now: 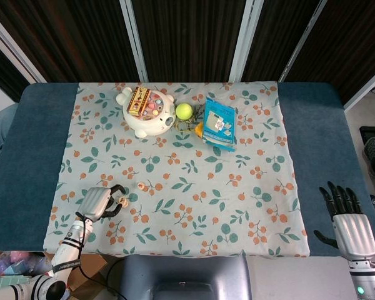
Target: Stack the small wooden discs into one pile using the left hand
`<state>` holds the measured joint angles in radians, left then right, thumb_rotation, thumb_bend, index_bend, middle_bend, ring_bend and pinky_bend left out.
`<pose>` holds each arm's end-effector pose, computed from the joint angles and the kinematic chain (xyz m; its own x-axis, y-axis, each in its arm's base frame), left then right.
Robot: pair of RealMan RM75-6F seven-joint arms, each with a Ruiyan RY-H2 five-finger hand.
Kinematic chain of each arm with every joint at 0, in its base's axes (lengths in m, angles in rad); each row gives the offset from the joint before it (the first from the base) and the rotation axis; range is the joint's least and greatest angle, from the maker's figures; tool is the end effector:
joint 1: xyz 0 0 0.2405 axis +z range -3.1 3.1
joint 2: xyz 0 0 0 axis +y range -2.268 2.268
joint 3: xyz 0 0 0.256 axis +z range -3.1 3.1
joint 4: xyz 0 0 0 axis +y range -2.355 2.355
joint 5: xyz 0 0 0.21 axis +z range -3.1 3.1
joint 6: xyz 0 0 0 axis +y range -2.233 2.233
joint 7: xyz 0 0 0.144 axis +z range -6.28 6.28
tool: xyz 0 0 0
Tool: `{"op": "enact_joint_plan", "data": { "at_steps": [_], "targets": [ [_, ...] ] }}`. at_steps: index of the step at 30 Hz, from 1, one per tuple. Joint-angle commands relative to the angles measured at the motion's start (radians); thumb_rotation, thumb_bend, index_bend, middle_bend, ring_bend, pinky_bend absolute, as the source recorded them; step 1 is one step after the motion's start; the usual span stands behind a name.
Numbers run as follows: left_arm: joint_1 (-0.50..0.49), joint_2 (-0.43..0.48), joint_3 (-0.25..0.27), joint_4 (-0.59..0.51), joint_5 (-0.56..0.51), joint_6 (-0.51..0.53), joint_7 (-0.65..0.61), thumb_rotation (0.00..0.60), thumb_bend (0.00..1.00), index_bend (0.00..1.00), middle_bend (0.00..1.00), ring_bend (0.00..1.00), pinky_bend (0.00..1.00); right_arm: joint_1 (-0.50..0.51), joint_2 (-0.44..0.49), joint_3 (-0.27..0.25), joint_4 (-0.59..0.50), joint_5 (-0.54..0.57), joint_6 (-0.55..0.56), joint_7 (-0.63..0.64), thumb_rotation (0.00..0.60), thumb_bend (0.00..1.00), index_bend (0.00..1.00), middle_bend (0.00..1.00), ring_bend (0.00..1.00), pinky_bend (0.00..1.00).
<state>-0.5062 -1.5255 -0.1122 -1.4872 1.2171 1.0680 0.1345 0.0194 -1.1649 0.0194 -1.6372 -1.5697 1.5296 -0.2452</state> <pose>-0.2204 0.2919 -0.0044 0.2563 0.3085 0.9161 0.9606 -0.1863 -0.2060 -0.3032 -0.1539 0.1406 0.5522 -0.0104 0.8337 -0.8336 -0.0217 0.5519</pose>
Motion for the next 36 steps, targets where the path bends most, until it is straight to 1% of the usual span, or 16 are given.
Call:
{"op": "enact_joint_plan", "data": {
  "at_steps": [1,4,13,19,25,36],
  "targets": [
    [0.0,0.002,-0.001,-0.003,0.003,0.003,-0.001,0.6,0.41,0.38,1.0,1.0,1.0,0.0,0.0,0.0,0.0,0.0,0.0,0.0,0.6,0.12,0.0,0.0,0.0,0.0],
    [0.0,0.002,-0.001,-0.01,0.008,0.007,-0.001,0.6,0.41,0.38,1.0,1.0,1.0,0.001,0.0,-0.002,0.0,-0.003,-0.002,-0.001,0.6,0.12,0.0,0.0,0.0,0.0],
    [-0.022,-0.044,0.004,0.0,-0.004,-0.015,0.064,0.6,0.4,0.38,1.0,1.0,1.0,0.002,0.003,-0.003,0.0,-0.004,-0.005,0.003,0.6,0.12,0.0,0.0,0.0,0.0],
    [-0.027,-0.061,0.005,-0.002,-0.01,-0.007,0.106,0.6,0.4,0.38,1.0,1.0,1.0,-0.001,0.009,-0.001,0.0,-0.002,0.0,0.016,0.6,0.12,0.0,0.0,0.0,0.0],
    [-0.023,-0.06,0.012,0.004,-0.02,-0.006,0.128,0.6,0.4,0.38,1.0,1.0,1.0,-0.003,0.014,-0.002,0.001,-0.006,0.007,0.027,0.6,0.12,0.0,0.0,0.0,0.0],
    [-0.008,-0.044,0.018,0.006,-0.023,0.001,0.114,0.6,0.4,0.39,1.0,1.0,1.0,-0.004,0.014,0.0,0.0,-0.006,0.008,0.028,0.6,0.12,0.0,0.0,0.0,0.0]
  ]
}}
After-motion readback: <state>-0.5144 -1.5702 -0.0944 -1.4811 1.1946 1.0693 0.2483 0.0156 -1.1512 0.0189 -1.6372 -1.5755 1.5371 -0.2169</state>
